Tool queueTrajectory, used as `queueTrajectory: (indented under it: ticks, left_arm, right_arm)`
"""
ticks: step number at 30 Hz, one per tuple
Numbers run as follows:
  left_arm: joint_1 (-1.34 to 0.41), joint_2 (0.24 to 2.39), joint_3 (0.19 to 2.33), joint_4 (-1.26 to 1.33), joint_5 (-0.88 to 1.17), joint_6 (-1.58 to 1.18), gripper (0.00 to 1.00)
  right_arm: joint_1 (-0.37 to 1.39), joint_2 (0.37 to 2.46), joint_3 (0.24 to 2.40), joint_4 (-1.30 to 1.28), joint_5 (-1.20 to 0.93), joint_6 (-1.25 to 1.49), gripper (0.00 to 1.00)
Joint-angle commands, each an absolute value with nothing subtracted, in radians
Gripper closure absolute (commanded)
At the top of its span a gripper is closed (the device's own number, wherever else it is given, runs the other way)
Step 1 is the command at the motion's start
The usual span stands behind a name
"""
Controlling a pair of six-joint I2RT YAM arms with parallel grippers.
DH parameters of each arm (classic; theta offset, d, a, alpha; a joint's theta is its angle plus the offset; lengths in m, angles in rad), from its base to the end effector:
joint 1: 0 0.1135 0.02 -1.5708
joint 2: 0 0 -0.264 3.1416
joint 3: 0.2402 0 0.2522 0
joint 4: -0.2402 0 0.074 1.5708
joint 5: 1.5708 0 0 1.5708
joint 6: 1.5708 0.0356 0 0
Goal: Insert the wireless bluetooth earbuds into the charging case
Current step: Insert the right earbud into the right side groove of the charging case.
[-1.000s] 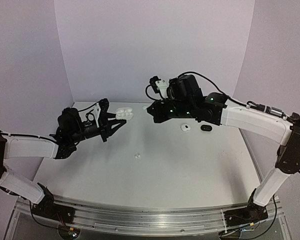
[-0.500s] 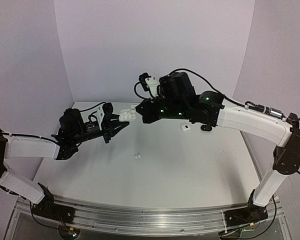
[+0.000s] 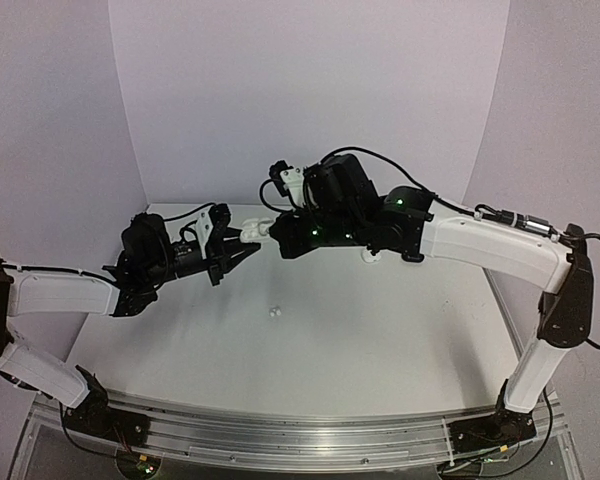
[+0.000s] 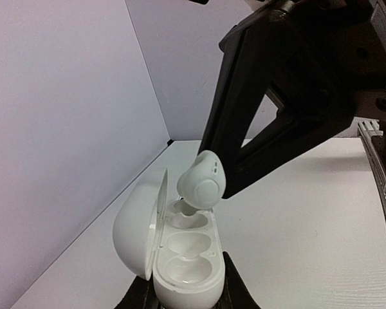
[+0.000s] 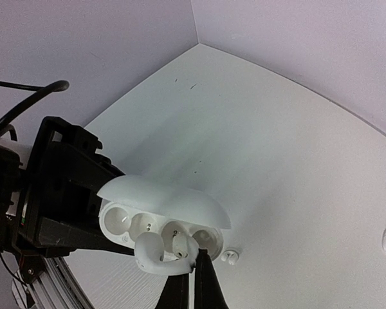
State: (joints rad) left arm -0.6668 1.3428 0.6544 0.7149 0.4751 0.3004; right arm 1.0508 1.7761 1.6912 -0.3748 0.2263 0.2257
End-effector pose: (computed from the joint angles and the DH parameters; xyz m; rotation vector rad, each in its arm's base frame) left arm 0.2204 -0.1942 0.2642 1.0534 1.1835 -0.6537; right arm 0.2158 0.3609 0.3627 -0.6933 1.9467 0.5742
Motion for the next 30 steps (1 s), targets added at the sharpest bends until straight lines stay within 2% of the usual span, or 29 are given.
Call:
queueTrajectory:
  ticks: [1,30]
  left_arm:
    - [-0.675,1.318,0.7,0.713,0.49,0.352,1.0]
    - [-0.69,1.293,0.718,0.699,0.527,0.363,1.0]
  right_arm:
    - [1.057,1.794,1.735,-0.38,0.26,0.215,1.0]
    - [1.072,1.858,1.799,-0.463,0.285,0.157,1.0]
